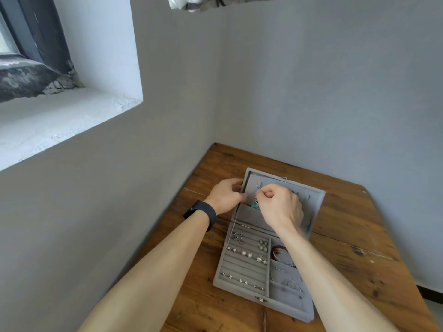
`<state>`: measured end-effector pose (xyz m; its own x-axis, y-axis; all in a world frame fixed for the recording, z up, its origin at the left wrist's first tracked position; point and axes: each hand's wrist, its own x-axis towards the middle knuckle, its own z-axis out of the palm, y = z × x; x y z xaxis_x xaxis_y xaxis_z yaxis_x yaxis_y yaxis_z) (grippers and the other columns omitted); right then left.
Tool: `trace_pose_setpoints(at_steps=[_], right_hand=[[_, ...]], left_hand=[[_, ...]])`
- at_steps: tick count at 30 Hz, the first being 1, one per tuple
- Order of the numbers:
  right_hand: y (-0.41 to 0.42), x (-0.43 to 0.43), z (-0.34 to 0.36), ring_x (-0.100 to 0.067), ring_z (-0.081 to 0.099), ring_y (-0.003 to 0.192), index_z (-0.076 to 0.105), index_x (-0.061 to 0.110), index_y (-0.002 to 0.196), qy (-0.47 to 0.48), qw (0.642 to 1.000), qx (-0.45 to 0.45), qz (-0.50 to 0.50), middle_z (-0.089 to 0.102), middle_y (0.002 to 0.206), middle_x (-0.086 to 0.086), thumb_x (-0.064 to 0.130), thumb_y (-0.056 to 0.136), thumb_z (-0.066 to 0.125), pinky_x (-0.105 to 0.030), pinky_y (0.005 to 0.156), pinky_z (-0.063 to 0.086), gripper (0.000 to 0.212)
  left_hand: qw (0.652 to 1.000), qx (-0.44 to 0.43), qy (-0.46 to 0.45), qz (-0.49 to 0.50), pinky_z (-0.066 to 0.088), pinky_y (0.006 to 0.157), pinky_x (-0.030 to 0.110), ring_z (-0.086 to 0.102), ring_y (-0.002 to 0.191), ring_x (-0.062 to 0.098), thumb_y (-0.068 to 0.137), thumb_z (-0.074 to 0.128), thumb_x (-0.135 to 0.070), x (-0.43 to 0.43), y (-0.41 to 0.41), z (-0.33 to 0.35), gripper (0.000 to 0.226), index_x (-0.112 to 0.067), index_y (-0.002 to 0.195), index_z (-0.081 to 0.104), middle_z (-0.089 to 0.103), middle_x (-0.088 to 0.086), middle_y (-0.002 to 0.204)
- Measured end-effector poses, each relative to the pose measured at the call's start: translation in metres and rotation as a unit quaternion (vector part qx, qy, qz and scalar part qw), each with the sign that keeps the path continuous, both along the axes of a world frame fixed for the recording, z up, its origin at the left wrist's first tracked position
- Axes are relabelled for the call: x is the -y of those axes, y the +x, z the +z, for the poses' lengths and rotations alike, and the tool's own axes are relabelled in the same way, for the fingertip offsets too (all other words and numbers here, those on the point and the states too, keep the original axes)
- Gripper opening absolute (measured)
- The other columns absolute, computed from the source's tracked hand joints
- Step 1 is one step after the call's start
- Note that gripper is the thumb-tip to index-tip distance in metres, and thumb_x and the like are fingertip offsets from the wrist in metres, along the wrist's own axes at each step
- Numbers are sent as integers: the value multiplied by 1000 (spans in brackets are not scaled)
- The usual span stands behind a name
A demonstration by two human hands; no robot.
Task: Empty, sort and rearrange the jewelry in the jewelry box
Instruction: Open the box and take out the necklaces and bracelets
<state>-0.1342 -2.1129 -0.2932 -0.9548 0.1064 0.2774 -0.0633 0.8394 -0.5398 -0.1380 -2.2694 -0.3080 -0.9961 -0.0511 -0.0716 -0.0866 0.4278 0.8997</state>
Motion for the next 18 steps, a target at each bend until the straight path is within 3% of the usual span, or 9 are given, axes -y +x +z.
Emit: trace_pose_setpoints(at_steps=[4, 9, 12, 16, 18], right_hand=[[5, 1, 7, -13, 59, 77, 71, 34, 82, -54, 997, -56, 6, 67, 81, 17, 43, 91, 64, -21, 56, 36, 15], [12, -7, 23, 1, 59, 78, 73, 33, 83, -181, 979, -81, 54, 67, 81, 17, 36, 90, 70, -9, 57, 36, 7], [27, -22, 28, 6, 61, 82, 73, 34, 80, -271, 955, -58, 106, 70, 78, 21, 32, 89, 73, -5, 63, 42, 10], [55, -43, 31, -3, 65, 86, 75, 36, 84, -310, 940, -25, 140, 72, 85, 20, 35, 89, 74, -24, 76, 52, 5], [73, -50, 35, -1, 65, 85, 75, 36, 85, -301, 940, -35, 158, 72, 86, 20, 35, 88, 74, -17, 73, 50, 4]], left_hand=[[999, -35, -18, 17, 43, 95, 25, 58, 116, 13, 91, 69, -21, 2, 6, -1, 41, -20, 131, 61, 66, -3, 125], [996, -62, -56, 29, 42, 86, 22, 57, 107, 11, 92, 68, -20, -1, 13, 2, 31, -20, 123, 61, 65, -3, 119], [998, -40, -53, 12, 42, 87, 22, 58, 117, 16, 92, 67, -20, -2, 16, 8, 40, -19, 130, 57, 64, -1, 126], [997, -22, -73, -7, 46, 103, 31, 54, 128, 19, 92, 65, -24, -3, 27, 25, 53, -18, 142, 49, 59, 0, 138], [997, -46, -58, 1, 48, 103, 35, 57, 123, 17, 92, 65, -27, -3, 42, 36, 47, -21, 138, 55, 62, -2, 134]])
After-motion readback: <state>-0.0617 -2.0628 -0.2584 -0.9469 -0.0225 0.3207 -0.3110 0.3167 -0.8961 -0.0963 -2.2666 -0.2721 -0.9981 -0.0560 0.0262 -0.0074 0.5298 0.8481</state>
